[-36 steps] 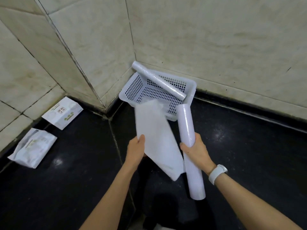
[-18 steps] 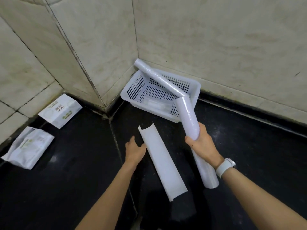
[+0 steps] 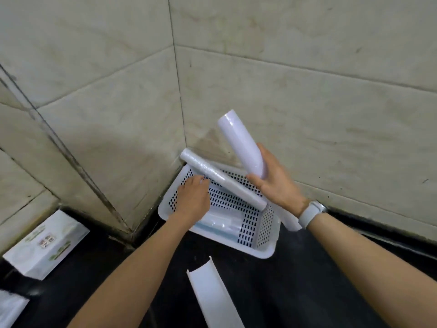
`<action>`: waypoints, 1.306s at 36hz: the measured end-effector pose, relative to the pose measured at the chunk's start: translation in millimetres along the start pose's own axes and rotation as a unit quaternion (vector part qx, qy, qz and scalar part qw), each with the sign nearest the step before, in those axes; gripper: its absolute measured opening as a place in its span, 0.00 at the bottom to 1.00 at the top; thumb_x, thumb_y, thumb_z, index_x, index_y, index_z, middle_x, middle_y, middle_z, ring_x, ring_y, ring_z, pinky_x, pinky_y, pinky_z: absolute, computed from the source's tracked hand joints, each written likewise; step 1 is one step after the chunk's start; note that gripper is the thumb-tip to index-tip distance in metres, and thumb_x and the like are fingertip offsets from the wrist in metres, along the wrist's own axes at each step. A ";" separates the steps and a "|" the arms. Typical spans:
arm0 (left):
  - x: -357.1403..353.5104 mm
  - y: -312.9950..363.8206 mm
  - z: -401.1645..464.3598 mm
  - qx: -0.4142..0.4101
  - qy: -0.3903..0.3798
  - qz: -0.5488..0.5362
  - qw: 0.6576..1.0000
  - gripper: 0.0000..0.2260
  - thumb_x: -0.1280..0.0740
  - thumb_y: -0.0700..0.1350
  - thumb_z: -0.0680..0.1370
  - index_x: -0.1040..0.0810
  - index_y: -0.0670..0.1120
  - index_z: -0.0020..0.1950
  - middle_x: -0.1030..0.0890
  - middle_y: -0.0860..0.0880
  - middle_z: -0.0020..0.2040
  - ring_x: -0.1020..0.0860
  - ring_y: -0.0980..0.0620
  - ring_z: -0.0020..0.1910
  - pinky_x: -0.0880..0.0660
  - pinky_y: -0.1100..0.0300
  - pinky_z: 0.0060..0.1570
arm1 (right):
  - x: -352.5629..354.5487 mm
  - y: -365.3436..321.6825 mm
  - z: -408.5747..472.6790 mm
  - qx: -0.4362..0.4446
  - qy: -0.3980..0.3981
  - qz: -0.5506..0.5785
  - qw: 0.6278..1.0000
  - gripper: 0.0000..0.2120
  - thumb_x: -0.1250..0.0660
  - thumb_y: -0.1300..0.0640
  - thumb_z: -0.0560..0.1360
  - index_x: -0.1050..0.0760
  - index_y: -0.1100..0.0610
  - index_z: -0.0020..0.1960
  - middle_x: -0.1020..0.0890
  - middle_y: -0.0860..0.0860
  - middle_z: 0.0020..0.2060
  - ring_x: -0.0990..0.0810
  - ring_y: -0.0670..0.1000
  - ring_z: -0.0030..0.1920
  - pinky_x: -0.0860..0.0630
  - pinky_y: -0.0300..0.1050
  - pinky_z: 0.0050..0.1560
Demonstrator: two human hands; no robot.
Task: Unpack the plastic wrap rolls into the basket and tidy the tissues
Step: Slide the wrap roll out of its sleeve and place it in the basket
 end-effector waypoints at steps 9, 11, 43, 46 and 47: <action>-48.6 -12.3 75.6 -0.058 -0.047 0.121 0.990 0.34 0.38 0.35 0.75 0.50 0.49 0.76 0.50 0.47 0.78 0.57 0.42 0.76 0.56 0.32 0.69 | -30.0 32.9 52.7 -0.052 0.070 0.066 0.994 0.29 0.30 0.52 0.71 0.40 0.55 0.66 0.31 0.47 0.54 0.28 0.49 0.50 0.31 0.38 0.42; -49.8 -12.4 81.8 -0.065 -0.011 0.144 0.987 0.34 0.35 0.36 0.73 0.46 0.48 0.75 0.42 0.45 0.76 0.51 0.41 0.76 0.59 0.31 0.68 | -37.3 39.8 59.9 -0.052 0.064 0.070 0.994 0.29 0.30 0.51 0.71 0.40 0.55 0.67 0.31 0.48 0.56 0.29 0.49 0.53 0.30 0.41 0.47; -27.1 -34.5 33.3 -0.082 0.150 0.060 0.983 0.17 0.24 0.45 0.66 0.21 0.40 0.51 0.20 0.39 0.52 0.22 0.40 0.55 0.25 0.45 0.56 | -122.5 67.4 44.6 0.052 -0.101 -0.141 0.983 0.23 0.37 0.64 0.74 0.34 0.58 0.68 0.29 0.57 0.64 0.31 0.57 0.63 0.32 0.51 0.64; -28.1 -30.1 33.3 -0.067 0.133 0.074 0.986 0.16 0.24 0.43 0.67 0.21 0.39 0.51 0.20 0.38 0.52 0.22 0.39 0.56 0.24 0.45 0.55 | -120.4 75.6 25.1 0.046 -0.124 -0.175 0.976 0.22 0.42 0.59 0.78 0.38 0.57 0.71 0.34 0.55 0.71 0.36 0.56 0.70 0.40 0.52 0.71; -27.9 -28.5 33.4 -0.059 0.126 0.077 0.987 0.16 0.24 0.43 0.68 0.22 0.39 0.52 0.20 0.38 0.54 0.23 0.40 0.58 0.25 0.44 0.56 | -120.2 77.5 20.4 0.036 -0.140 -0.168 0.975 0.22 0.44 0.59 0.79 0.41 0.57 0.72 0.37 0.54 0.73 0.39 0.55 0.72 0.43 0.51 0.73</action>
Point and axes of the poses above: each hand's wrist, its own z-axis towards the middle knuckle, its own x-axis out of the back of the hand, y = z × x, the point moved 5 cm from there along z, towards the middle knuckle
